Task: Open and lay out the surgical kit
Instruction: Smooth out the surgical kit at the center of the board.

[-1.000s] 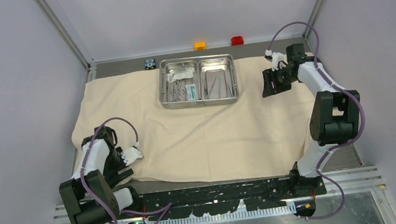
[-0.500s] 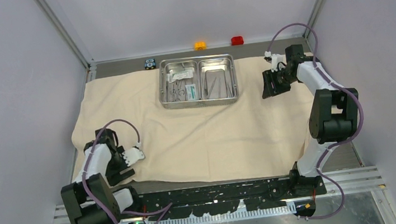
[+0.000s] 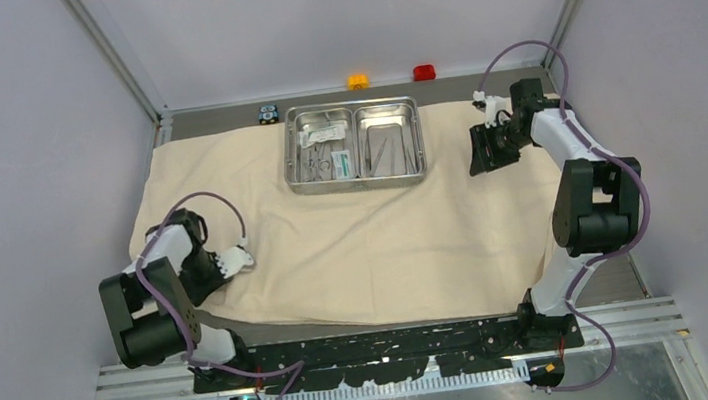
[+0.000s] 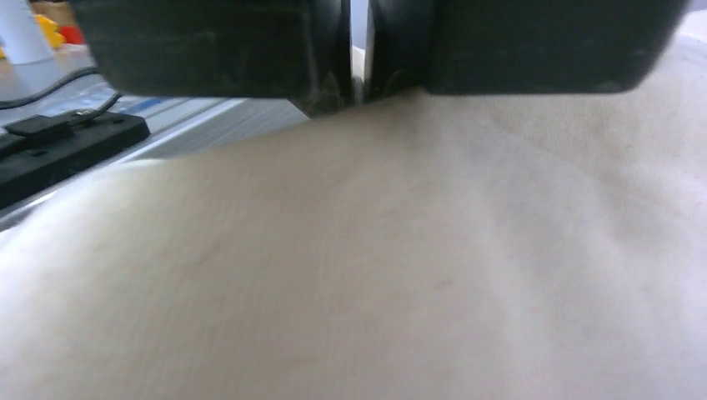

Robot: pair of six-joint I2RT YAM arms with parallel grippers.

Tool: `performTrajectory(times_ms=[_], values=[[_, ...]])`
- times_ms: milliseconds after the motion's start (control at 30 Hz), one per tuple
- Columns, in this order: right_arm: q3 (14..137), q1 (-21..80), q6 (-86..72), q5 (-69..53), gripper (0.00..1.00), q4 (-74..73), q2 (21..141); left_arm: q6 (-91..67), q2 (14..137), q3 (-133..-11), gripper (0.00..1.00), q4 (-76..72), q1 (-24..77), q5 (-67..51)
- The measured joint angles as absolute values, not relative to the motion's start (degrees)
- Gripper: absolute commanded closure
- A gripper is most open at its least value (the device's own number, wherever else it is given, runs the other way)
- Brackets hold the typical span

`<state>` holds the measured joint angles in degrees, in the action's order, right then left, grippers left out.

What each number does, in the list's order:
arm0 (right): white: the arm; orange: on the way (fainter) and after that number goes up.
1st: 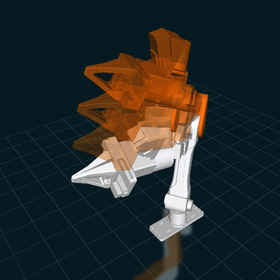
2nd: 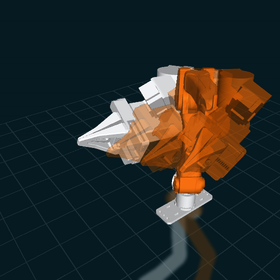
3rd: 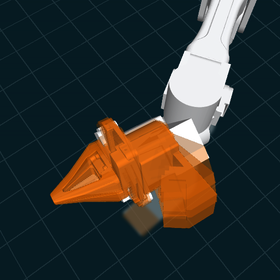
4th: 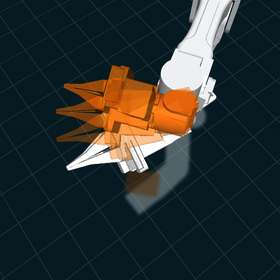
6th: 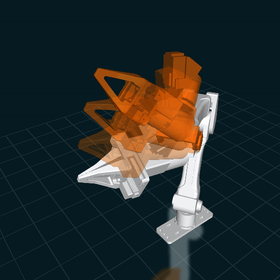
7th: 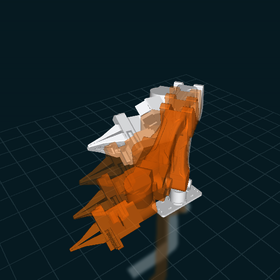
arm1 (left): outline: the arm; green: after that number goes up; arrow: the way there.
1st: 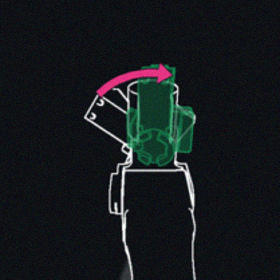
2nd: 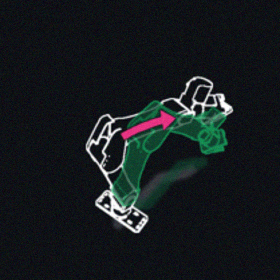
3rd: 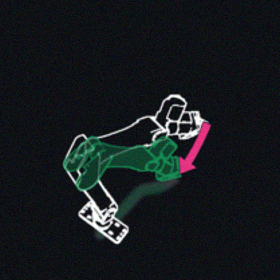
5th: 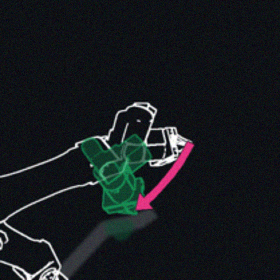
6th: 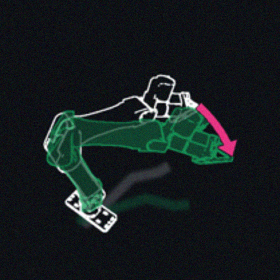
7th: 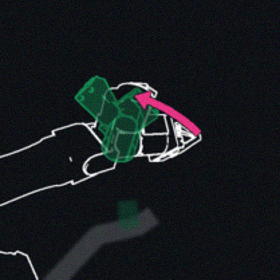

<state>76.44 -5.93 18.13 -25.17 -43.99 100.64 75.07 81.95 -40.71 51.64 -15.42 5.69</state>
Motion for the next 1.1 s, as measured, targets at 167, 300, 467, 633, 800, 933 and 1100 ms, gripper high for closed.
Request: performTrajectory(times_ms=[167, 300, 467, 633, 800, 933, 1100], values=[[77.5, -5.9, 18.1, -25.0, 0.49, -44.5, 101.1, 74.1, 85.3, -50.0, 1.0, 59.5, -15.4, 3.3], [78.5, -5.9, 18.1, -24.7, 0.49, -44.9, 101.9, 72.4, 88.5, -62.0, 0.98, 66.7, -13.7, 2.3], [78.5, -5.8, 18.2, -24.3, 0.5, -45.2, 102.0, 69.5, 96.4, -72.6, 0.91, 71.6, -8.5, 3.7], [78.5, -5.7, 18.4, -23.6, 0.5, -45.5, 102.0, 67.1, 104.2, -77.7, 0.79, 73.6, -5.8, 6.6], [78.5, -5.7, 18.6, -23.6, 0.5, -45.5, 102.0, 65.2, 106.6, -80.4, 0.63, 73.3, -5.9, 8.8], [78.5, -5.7, 18.8, -23.6, 0.5, -45.5, 102.3, 64.9, 106.6, -80.4, 0.55, 72.1, -6.0, 11.5], [78.5, -5.7, 19.2, -23.6, 0.51, -45.5, 102.4, 65.2, 106.4, -79.4, 0.44, 70.5, -7.0, 13.3]])
